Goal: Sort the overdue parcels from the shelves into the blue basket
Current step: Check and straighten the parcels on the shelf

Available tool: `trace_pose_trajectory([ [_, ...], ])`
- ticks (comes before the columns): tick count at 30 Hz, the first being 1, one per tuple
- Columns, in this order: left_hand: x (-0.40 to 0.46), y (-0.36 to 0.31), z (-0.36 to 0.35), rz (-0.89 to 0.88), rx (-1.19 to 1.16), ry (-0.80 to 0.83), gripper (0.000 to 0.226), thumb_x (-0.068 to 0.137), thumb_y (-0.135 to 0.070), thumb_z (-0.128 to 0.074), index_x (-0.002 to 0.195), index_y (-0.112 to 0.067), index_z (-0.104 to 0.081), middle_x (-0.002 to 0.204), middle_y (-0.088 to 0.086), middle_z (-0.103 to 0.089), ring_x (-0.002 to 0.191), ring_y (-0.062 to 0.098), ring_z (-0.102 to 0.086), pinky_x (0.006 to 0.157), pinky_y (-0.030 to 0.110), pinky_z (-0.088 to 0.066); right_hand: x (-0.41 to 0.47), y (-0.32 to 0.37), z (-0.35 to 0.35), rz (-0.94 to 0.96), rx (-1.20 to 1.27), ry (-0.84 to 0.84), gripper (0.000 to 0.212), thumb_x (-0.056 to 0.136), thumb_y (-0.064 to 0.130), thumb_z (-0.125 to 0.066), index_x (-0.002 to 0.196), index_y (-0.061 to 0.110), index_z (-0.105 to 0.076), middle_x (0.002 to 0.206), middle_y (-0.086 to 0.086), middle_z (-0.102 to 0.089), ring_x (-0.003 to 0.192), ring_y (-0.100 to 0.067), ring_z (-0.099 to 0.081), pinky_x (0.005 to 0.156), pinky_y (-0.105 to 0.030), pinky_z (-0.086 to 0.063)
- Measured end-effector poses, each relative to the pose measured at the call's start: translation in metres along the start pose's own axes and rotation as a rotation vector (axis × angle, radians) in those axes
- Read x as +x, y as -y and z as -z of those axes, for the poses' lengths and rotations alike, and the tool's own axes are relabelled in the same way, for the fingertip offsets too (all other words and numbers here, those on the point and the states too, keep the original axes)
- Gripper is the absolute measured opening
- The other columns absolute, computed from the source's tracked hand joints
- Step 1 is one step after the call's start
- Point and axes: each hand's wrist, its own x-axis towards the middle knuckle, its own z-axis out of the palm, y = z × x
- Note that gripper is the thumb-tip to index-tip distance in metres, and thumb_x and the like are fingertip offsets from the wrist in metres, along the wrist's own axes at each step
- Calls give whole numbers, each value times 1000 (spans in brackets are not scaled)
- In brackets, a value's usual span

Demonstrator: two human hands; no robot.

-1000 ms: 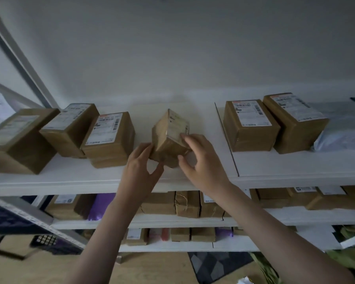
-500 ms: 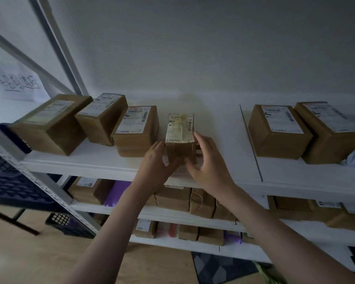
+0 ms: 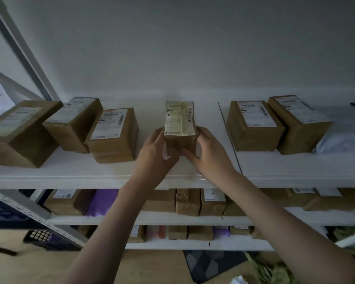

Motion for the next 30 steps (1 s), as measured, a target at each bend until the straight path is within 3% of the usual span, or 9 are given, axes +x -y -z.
trace_pose_trajectory([
  [9,-29,-28,-13,-227,33,-122,64,89,-24,-77,143,-3,-50,143,9,-53,131,21,-53,106,34,-49,-46,-3,35,167,-38,-141,56,89,25,-78,138,5,-58,141,-6,-55,129,-17,-56,104,-22,-48],
  [17,-37,-30,-22,-228,15,-83,65,90,-25,-76,144,-3,-48,144,9,-51,133,21,-52,103,39,-51,-60,-3,37,143,-32,-113,56,92,26,-74,141,8,-55,143,-3,-51,126,-15,-57,95,-24,-54],
  [22,-39,-28,-19,-152,-26,-39,69,89,-28,-77,148,-11,-45,146,1,-49,132,15,-51,106,30,-49,-58,1,34,95,-24,-56,55,93,30,-70,141,10,-54,143,1,-48,123,-12,-56,95,-24,-54],
  [26,-43,-18,-17,-42,-160,-10,68,88,-24,-77,148,-18,-46,143,-9,-49,131,5,-49,106,18,-44,-50,6,25,48,-1,34,55,94,32,-69,143,14,-52,145,6,-45,127,-10,-53,103,-25,-50],
  [30,-45,-3,-12,-1,-150,-15,65,86,-21,-78,145,-15,-51,143,-7,-50,130,6,-50,105,16,-43,-40,11,8,-13,65,111,58,95,33,-68,147,17,-47,145,8,-44,124,-11,-55,103,-20,-47],
])
